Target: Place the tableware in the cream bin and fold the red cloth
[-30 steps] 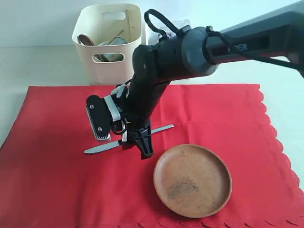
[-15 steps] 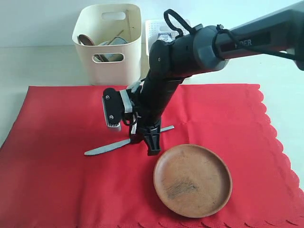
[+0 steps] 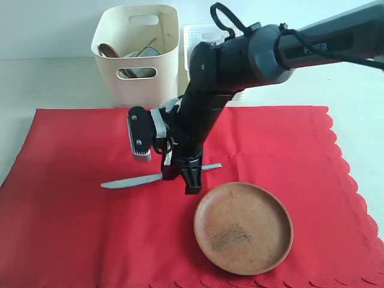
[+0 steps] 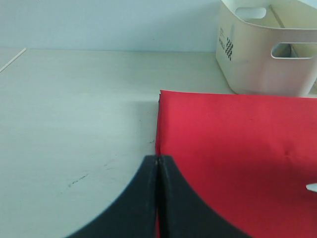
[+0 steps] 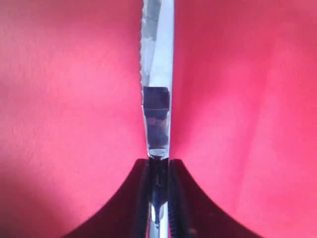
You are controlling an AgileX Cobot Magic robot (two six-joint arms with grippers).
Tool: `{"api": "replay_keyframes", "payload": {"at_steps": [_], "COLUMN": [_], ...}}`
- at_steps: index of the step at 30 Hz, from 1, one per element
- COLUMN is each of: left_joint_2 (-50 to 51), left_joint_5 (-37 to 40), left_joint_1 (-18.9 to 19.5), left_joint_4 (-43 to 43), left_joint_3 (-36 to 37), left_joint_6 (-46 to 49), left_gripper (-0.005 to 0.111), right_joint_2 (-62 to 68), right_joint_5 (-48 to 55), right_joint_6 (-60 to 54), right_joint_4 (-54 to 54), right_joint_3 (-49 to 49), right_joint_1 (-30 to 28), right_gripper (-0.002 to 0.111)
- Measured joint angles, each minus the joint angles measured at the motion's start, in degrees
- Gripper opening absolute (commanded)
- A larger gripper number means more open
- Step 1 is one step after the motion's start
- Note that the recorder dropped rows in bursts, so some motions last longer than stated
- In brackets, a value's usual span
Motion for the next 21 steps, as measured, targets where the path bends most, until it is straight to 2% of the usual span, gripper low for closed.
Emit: {"api": "replay_keyframes", "payload": {"at_steps": [11,16,21], "left_joint_2": [0.0,0.0,0.0], "left_joint_5": [0.0,0.0,0.0], "left_joint_1": [0.0,0.0,0.0], "left_joint_4": [0.0,0.0,0.0], "left_joint_3": [0.0,0.0,0.0], "left_joint_6": [0.0,0.0,0.0], "left_gripper": [0.0,0.0,0.0], "right_joint_2": [-8.97,-10.48,-9.84], "right_joint_5": [-10.93,-20.64,-28.48], "right_joint_6": [0.11,0.11,0.11], "right_joint_4": [13.08,25.33,37.3], "right_joint_3": [0.0,-1.14,-6.36], "right_joint_1": [0.0,0.0,0.0], "right_gripper": [0.0,0.0,0.0]}}
